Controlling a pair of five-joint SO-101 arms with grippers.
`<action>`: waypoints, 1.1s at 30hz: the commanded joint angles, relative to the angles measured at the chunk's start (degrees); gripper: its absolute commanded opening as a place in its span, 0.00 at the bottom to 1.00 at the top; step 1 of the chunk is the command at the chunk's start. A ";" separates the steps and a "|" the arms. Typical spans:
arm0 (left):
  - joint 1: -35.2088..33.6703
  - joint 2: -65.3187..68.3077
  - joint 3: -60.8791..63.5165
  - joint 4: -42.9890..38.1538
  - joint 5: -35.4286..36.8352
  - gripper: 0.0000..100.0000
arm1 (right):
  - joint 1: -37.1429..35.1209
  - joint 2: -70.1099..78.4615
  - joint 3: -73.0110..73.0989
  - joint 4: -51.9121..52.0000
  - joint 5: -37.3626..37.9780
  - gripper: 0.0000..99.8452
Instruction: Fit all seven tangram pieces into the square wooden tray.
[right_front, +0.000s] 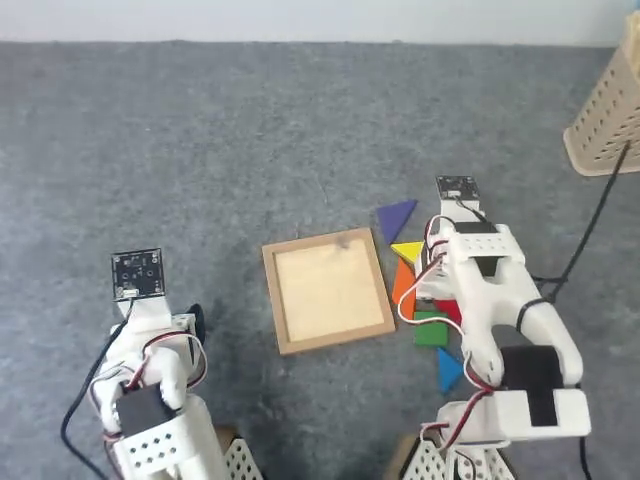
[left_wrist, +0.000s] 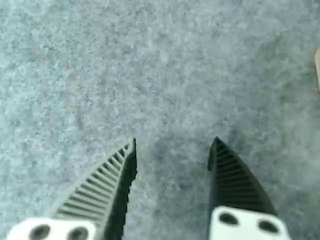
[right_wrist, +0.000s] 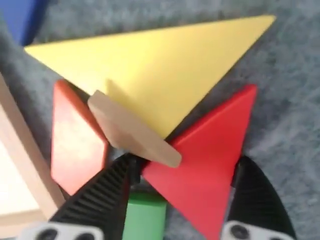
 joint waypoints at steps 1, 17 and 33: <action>0.26 -0.70 -0.31 0.18 0.53 0.23 | 1.45 1.27 -2.20 0.22 -0.44 0.20; 0.26 -0.70 -0.31 0.18 0.53 0.23 | 2.77 -23.87 -2.46 9.63 3.08 0.20; 0.26 -0.70 -0.31 0.18 0.53 0.23 | -22.46 -9.80 -23.74 14.81 6.59 0.20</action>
